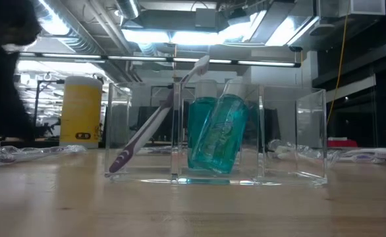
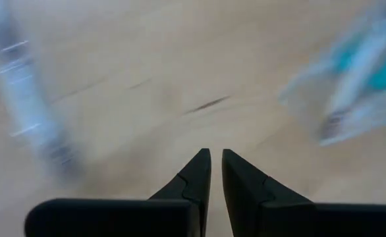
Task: Pick & Place toothbrushing station
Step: Put the orange toothbrush into the right section of the transparent organizer
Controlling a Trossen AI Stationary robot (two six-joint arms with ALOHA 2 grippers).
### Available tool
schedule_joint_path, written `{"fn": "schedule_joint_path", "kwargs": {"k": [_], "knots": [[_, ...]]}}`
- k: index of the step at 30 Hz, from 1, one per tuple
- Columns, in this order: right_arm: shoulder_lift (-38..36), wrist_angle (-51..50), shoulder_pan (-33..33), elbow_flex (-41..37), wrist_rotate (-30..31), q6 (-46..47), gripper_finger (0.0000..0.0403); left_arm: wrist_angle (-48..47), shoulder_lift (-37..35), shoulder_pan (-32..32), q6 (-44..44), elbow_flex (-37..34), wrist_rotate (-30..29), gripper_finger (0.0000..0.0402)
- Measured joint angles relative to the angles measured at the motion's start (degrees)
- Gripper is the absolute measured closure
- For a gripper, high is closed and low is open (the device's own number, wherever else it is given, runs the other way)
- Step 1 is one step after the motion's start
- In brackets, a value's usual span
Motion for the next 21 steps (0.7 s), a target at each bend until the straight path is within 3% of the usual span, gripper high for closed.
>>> {"fn": "schedule_joint_path", "kwargs": {"k": [4, 10, 21], "knots": [[-0.02, 0.00, 0.00, 0.00, -0.39, -0.03, 0.0254, -6.39, -1.92, -2.02, -6.71, -0.01, 12.39, 0.0368], [-0.02, -0.02, 0.04, 0.00, -1.32, -0.42, 0.0254, -6.00, -5.74, -3.73, -15.32, -0.01, 32.73, 0.0368], [-0.02, -0.02, 1.39, 0.00, -3.55, -3.04, 0.0254, -8.07, -7.86, -2.61, -16.09, 0.32, 43.34, 0.0368]]}}
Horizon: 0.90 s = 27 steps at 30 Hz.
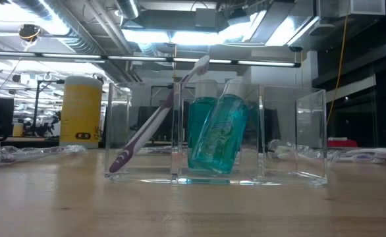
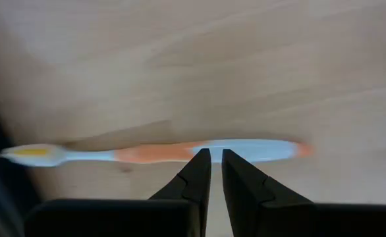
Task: Pick & Place toothbrushing station
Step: Put the orange toothbrush into the right section of the transparent organizer
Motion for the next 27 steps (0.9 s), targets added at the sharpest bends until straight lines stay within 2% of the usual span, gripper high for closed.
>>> {"fn": "schedule_joint_path", "kwargs": {"k": [11, 16, 22, 27], "knots": [[0.00, 0.02, 1.84, 0.00, 0.04, -0.41, 0.0254, 0.06, 0.69, -0.60, -0.41, -0.19, 2.66, 0.0368], [0.00, 0.87, 1.97, 0.00, -0.01, -0.41, 0.0254, 3.71, 0.69, -0.60, -0.02, -2.16, 4.87, 0.0368], [0.00, 3.86, 3.10, 0.00, 0.84, -3.64, 0.0254, 2.95, 1.32, -0.89, 0.48, -2.27, 4.01, 0.0368], [0.00, 4.15, 3.67, 0.00, 2.00, -4.47, 0.0254, 3.36, 3.72, 1.31, 3.02, -2.15, 3.25, 0.0368]]}}
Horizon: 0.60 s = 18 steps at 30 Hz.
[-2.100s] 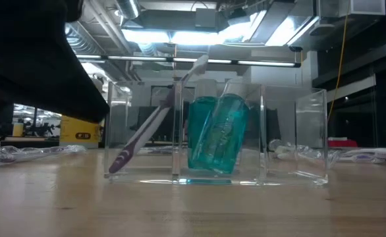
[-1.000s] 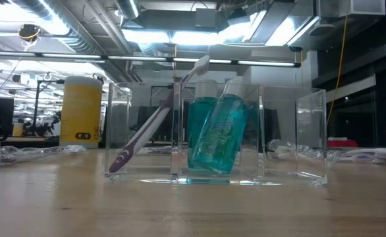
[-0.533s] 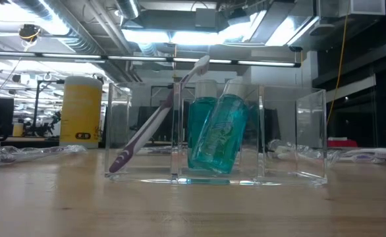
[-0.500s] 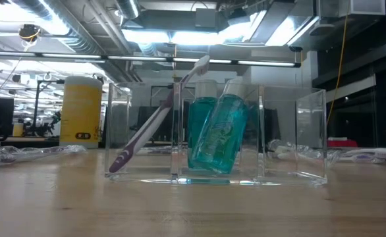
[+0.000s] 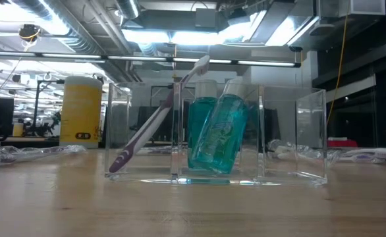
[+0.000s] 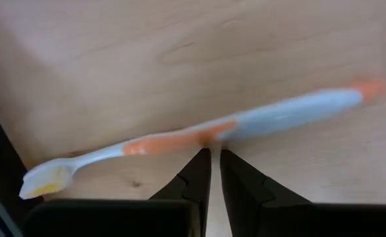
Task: Pick & Place toothbrushing station
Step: Put the orange toothbrush into the right section of the transparent organizer
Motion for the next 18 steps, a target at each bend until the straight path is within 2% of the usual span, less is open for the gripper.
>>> {"fn": "schedule_joint_path", "kwargs": {"k": [4, 7, 11, 18], "knots": [[0.00, 0.33, 0.01, 0.00, 0.01, -0.25, 0.0254, -0.31, 1.42, 4.01, 4.82, 0.07, 0.98, 0.0368], [0.00, 0.50, 0.01, 0.00, -0.03, -0.30, 0.0254, -0.96, 1.58, 8.36, 9.91, 0.07, -1.37, 0.0369], [0.00, 0.55, 0.00, 0.00, -0.23, -0.47, 0.0254, -2.02, 1.65, 14.76, 17.41, 0.05, -7.37, 0.0369], [0.00, 0.57, 0.01, 0.00, -0.52, -0.86, 0.0254, -2.43, 1.41, 28.07, 27.90, -0.25, -22.34, 0.0368]]}}
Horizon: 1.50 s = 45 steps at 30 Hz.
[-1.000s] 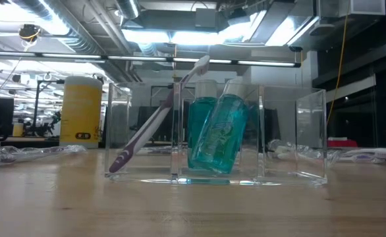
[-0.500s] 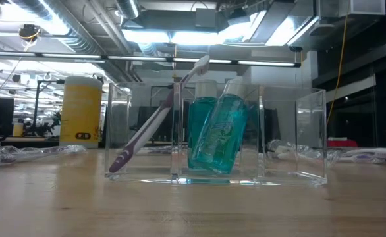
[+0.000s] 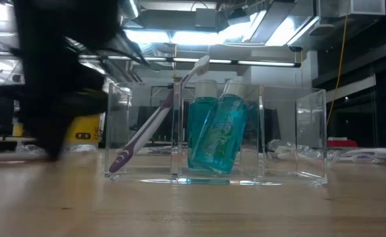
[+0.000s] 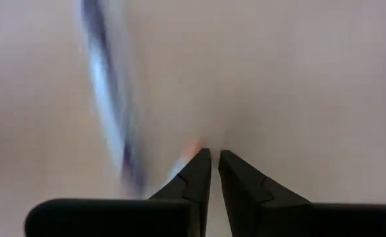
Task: Pick & Place toothbrushing station
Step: Put the orange toothbrush into the right section of the transparent organizer
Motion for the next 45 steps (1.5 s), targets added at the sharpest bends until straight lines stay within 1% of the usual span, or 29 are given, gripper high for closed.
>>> {"fn": "schedule_joint_path", "kwargs": {"k": [2, 3, 9, 10, 12, 16, 20, 24, 26, 28, 30, 32, 34, 37, 40, 43, 45], "knots": [[0.00, 0.00, 0.00, 0.00, -0.26, 0.00, 0.0254, -0.73, -0.36, 4.31, 2.52, -0.22, -4.33, 0.0368], [0.00, 0.00, 0.00, 0.00, -0.43, -0.02, 0.0254, -1.11, -1.10, 6.17, 3.63, -0.22, -5.23, 0.0368], [0.00, 0.00, -0.02, 0.00, -0.42, -0.68, 0.0254, -1.55, -9.89, 14.70, 14.77, -0.10, -7.60, 0.0368], [0.00, 0.01, -0.02, 0.00, -0.44, -0.68, 0.0254, -2.09, -11.92, 15.74, 17.19, 0.02, -7.66, 0.0368], [0.00, 0.07, 0.00, 0.00, -0.36, -0.90, 0.0254, -4.37, -15.77, 17.41, 21.08, 0.04, -5.15, 0.0368], [0.00, 0.21, -0.02, 0.00, 0.03, -1.32, 0.0254, -14.08, -21.50, 18.38, 24.14, 0.04, -0.97, 0.0368], [0.00, 0.31, 0.00, 0.00, 0.07, -2.42, 0.0254, -24.05, -22.93, 15.69, 21.34, 0.04, 0.98, 0.0368], [0.00, 0.44, 0.00, 0.00, 0.24, -2.80, 0.0254, -25.43, -22.01, 13.90, 19.68, -0.04, 1.21, 0.0368], [0.00, 0.45, 0.12, 0.00, 0.24, -2.78, 0.0254, -24.81, -21.07, 13.79, 19.15, -1.48, 2.44, 0.0368], [0.00, 0.54, 0.42, 0.00, 0.24, -2.86, 0.0254, -23.27, -19.96, 13.89, 18.79, -4.40, 4.73, 0.0368], [0.02, 0.96, 0.67, 0.00, 0.46, -3.17, 0.0254, -20.68, -19.47, 13.69, 18.95, -7.83, 8.30, 0.0368], [0.02, 1.90, 1.19, 0.00, 1.34, -4.08, 0.0254, -17.99, -19.38, 12.26, 19.25, -10.97, 12.77, 0.0368], [0.02, 3.24, 1.70, 0.00, 2.37, -5.40, 0.0254, -15.77, -19.37, 9.69, 18.19, -12.64, 16.56, 0.0368], [0.02, 4.79, 2.37, 0.00, 3.63, -7.07, 0.0254, -15.15, -19.37, 4.06, 14.71, -12.84, 20.34, 0.0368], [0.02, 5.33, 2.91, 0.00, 5.20, -7.56, 0.0254, -12.90, -19.37, -1.50, 10.60, -11.60, 23.40, 0.0367], [0.02, 5.18, 3.24, 0.00, 6.07, -7.56, 0.0254, -7.84, -19.37, -6.62, 6.81, -9.57, 23.91, 0.0358], [0.02, 5.18, 3.34, 0.00, 6.28, -7.56, 0.0254, -4.18, -19.37, -9.25, 3.88, -8.48, 22.49, 0.0344]]}}
